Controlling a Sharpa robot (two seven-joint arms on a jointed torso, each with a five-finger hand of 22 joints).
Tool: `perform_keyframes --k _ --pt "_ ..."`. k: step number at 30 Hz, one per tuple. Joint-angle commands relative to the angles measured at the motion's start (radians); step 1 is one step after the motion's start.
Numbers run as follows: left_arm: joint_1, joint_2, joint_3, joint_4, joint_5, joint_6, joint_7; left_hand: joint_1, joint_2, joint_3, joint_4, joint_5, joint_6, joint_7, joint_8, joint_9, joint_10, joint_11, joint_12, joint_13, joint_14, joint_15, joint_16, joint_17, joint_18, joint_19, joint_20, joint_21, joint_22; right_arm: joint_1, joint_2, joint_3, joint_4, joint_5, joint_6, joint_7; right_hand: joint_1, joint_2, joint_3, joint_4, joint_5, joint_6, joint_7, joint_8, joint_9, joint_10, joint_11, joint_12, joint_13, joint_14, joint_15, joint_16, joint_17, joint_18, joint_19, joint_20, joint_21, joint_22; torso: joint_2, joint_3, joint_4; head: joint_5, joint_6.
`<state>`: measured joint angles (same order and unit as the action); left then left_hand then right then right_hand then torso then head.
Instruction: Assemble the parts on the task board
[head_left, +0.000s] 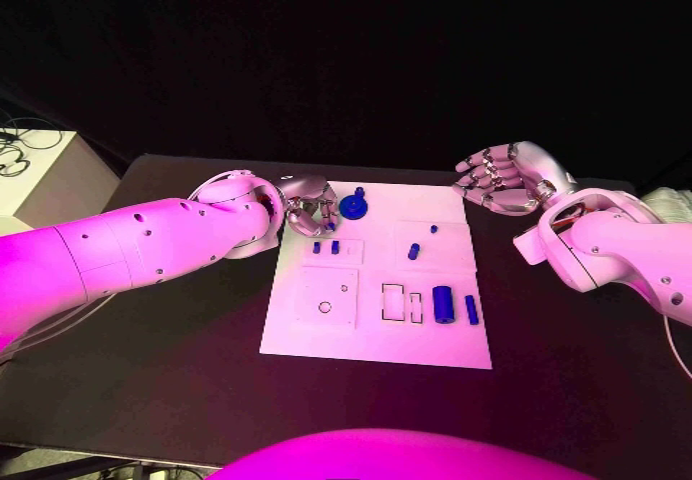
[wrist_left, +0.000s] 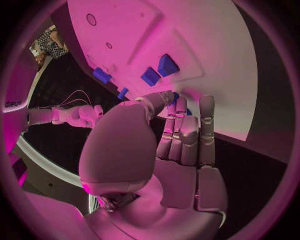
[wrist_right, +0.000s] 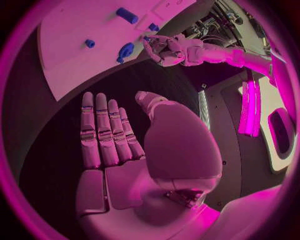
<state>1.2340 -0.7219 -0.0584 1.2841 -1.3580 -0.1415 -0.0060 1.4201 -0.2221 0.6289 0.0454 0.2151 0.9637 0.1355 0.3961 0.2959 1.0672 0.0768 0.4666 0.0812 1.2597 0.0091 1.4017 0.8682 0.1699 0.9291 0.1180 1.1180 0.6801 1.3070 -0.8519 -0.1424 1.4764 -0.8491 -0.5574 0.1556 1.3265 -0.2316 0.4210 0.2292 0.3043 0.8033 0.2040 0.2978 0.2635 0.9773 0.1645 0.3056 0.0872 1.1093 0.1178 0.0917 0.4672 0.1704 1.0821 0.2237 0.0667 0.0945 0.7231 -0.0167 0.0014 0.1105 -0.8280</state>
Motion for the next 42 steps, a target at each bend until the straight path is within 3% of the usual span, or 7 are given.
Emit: perform_keyframes --k 1,18,23,28,42 --pt "-0.007 0.006 -0.003 -0.001 -0.006 0.016 0.001 -0.005 0.003 -0.001 -0.004 0.001 0.008 0.003 -0.004 0.002 0.01 -0.002 -0.005 0.002 -0.001 0.001 0.001 0.002 0.015 -0.001 -0.002 -0.002 -0.002 0.0 -0.001 0.0 0.002 -0.001 0.008 0.009 -0.007 0.005 -0.006 -0.003 0.007 -0.003 0.029 -0.001 -0.002 0.003 0.004 -0.002 -0.004 0.002 -0.001 -0.006 -0.003 0.015 -0.005 0.002 -0.001 -0.004 0.001 0.0 -0.0004 -0.002 -0.001" --pt "-0.009 0.007 -0.003 0.0 -0.016 0.038 -0.013 -0.006 0.002 -0.004 -0.008 0.0 0.01 0.003 -0.008 0.004 0.015 -0.002 -0.01 0.005 -0.003 0.0 0.0 -0.001 0.015 -0.001 -0.003 -0.002 -0.002 0.0 -0.001 0.0 0.001 -0.001 0.009 0.009 -0.007 0.005 -0.006 -0.003 0.007 -0.003 0.029 -0.001 -0.002 0.003 0.004 -0.002 -0.004 0.002 -0.001 -0.006 -0.003 0.015 -0.005 0.002 -0.001 -0.004 -0.001 0.0002 0.0007 -0.003 -0.003" --pt "-0.011 0.002 -0.002 0.006 -0.012 0.019 -0.01 -0.019 -0.011 -0.012 -0.009 0.002 -0.032 0.015 -0.049 -0.002 0.0 0.009 -0.031 0.01 -0.014 0.01 -0.002 -0.014 0.015 -0.005 0.002 -0.008 -0.006 0.0 -0.002 0.0 0.0 -0.001 0.008 0.009 -0.007 0.005 -0.006 -0.003 0.007 -0.003 0.029 -0.001 -0.002 0.003 0.004 -0.002 -0.004 0.002 -0.001 -0.006 -0.003 0.015 -0.005 0.002 -0.001 -0.004 -0.001 -0.0004 0.0007 -0.003 -0.002" --pt "-0.012 0.0 -0.002 0.009 -0.009 -0.001 -0.008 -0.026 -0.022 -0.01 -0.013 0.006 -0.133 0.02 -0.123 -0.021 -0.008 0.009 -0.041 0.027 -0.022 0.012 -0.001 -0.02 0.016 -0.005 0.005 -0.015 -0.011 0.0 -0.001 0.0 0.0 -0.001 0.008 0.009 -0.008 0.005 -0.006 -0.003 0.007 -0.003 0.029 -0.001 -0.002 0.003 0.004 -0.001 -0.006 0.002 -0.001 -0.007 -0.004 0.015 -0.005 0.002 -0.001 -0.006 -0.001 -0.0004 0.0006 -0.003 -0.002" --pt "-0.014 -0.005 0.0 0.012 -0.005 -0.036 -0.009 -0.029 -0.023 -0.021 -0.012 0.008 -0.202 0.003 -0.167 -0.034 -0.024 0.012 -0.049 0.041 -0.024 0.013 0.001 -0.024 0.015 -0.002 0.004 -0.017 -0.014 -0.002 -0.002 0.0 -0.002 -0.001 0.008 0.005 -0.008 0.004 -0.007 -0.004 0.007 -0.004 0.029 -0.002 -0.003 0.002 0.004 -0.002 -0.008 0.001 0.0 -0.008 -0.005 0.014 -0.006 0.002 -0.001 -0.008 0.0 -0.0003 0.0006 0.0 -0.002"
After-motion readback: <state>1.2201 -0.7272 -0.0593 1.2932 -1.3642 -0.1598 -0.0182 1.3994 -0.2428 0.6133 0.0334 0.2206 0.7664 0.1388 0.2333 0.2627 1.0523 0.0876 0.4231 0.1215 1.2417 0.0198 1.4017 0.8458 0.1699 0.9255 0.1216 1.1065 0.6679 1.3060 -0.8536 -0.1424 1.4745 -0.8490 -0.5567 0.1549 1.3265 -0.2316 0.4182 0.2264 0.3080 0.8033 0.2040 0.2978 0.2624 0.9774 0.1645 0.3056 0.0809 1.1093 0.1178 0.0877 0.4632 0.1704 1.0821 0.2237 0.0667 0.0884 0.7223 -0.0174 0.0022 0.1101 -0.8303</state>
